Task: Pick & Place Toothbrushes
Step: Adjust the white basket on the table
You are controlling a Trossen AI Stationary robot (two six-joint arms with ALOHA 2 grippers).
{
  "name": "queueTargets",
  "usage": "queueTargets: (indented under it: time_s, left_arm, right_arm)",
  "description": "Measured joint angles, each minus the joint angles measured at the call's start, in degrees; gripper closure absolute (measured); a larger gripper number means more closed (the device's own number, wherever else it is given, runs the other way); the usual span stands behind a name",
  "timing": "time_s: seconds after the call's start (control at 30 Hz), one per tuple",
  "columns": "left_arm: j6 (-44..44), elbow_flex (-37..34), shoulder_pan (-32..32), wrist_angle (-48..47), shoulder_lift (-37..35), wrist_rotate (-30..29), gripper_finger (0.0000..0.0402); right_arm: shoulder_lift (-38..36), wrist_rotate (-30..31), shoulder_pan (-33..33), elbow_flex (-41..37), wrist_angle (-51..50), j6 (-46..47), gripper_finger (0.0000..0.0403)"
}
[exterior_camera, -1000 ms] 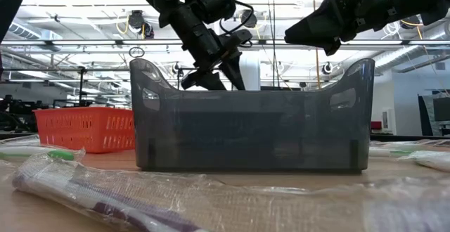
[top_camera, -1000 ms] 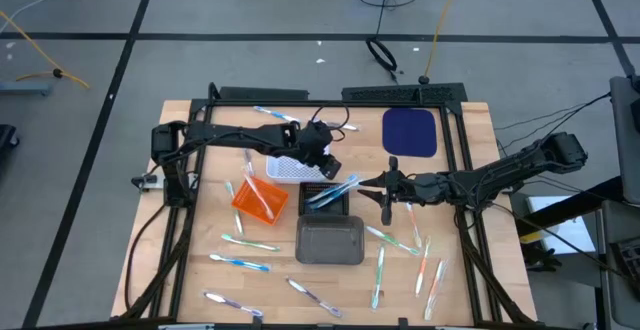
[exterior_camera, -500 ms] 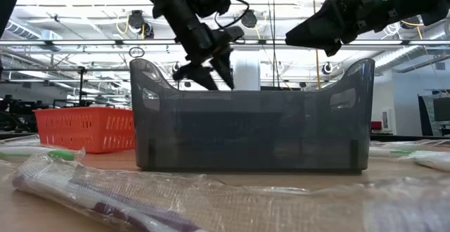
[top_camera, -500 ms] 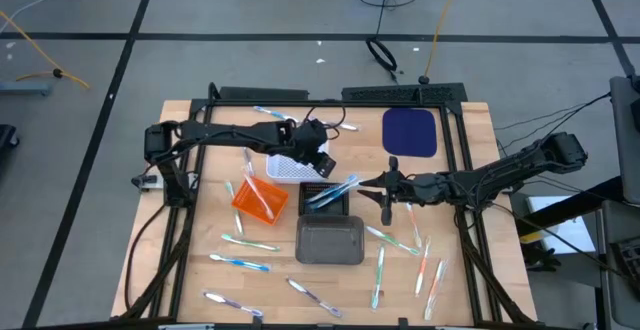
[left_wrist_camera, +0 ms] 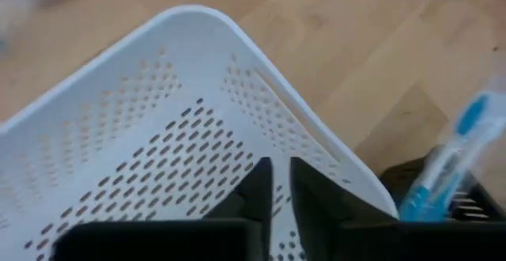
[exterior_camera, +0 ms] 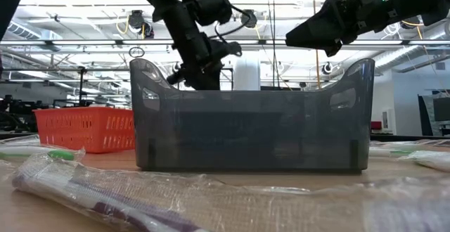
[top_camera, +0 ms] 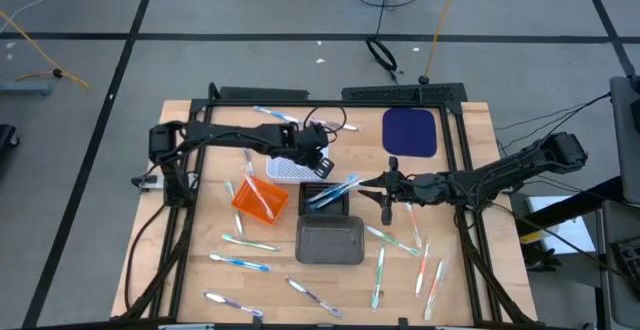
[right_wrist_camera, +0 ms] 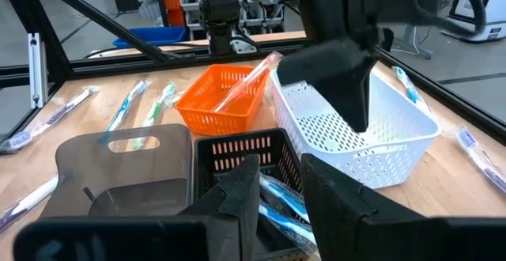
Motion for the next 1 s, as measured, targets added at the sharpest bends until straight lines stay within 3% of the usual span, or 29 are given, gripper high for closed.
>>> queueTargets:
  time_s: [0.1,1.0]
  left_arm:
    - [0.48,0.0,0.0,0.06,1.38,1.06,0.0396]
    - [1.43,0.11,0.04,15.59,7.43,7.13,0.0392]
  right_arm:
    - [0.0,0.0,0.0,0.0,0.0,-0.01,0.0316]
    - [0.02,-0.02,0.02,-0.01,-0.02,0.0,0.0316]
